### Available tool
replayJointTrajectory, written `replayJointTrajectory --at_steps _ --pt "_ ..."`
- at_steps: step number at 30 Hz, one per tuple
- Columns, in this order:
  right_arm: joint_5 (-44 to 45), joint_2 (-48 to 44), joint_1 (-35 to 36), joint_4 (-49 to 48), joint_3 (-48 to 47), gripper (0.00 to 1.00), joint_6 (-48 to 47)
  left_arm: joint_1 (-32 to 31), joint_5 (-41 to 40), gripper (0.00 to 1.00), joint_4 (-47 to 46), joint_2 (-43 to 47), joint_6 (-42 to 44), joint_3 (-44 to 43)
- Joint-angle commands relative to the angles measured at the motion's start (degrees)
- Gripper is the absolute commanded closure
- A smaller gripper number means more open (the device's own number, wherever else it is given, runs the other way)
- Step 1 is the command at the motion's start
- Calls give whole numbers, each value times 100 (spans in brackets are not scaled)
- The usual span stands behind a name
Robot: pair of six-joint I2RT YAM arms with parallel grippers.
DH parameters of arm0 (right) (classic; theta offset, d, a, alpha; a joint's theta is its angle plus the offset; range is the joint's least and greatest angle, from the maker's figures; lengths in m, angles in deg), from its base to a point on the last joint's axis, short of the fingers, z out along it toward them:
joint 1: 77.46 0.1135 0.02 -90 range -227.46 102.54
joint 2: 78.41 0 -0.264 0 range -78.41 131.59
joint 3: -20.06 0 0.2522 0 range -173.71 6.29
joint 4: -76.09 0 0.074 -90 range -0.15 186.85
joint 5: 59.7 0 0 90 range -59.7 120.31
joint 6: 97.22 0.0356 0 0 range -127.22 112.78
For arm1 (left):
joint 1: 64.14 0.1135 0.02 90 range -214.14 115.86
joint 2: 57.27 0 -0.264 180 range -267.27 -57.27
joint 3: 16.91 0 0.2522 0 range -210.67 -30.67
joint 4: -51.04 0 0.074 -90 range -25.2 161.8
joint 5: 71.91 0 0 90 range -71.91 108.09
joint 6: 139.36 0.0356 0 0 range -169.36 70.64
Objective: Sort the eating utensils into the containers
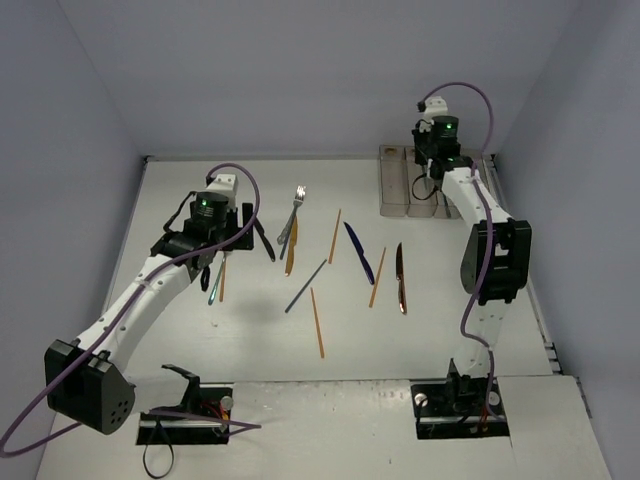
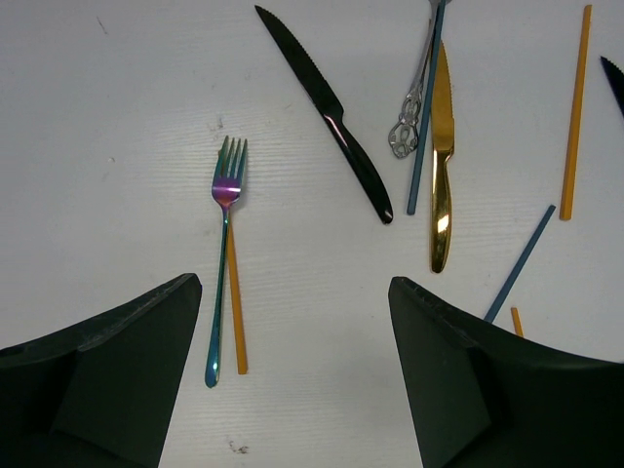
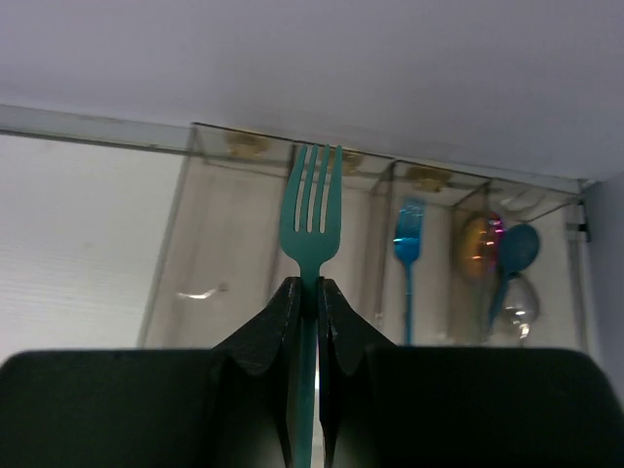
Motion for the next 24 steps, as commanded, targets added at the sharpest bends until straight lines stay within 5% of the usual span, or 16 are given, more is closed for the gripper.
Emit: replayJointTrajectory --at_steps 1,12,24 --pt "-855 327 -397 -236 -541 100 -534 38 22 25 -196 -86 77 -114" --pt "-924 1354 -734 -253 -1208 100 -539 37 94 25 -252 -358 108 -118" --pt "-1133 810 -956 -285 -739 100 -722 29 159 25 -252 -380 96 -128"
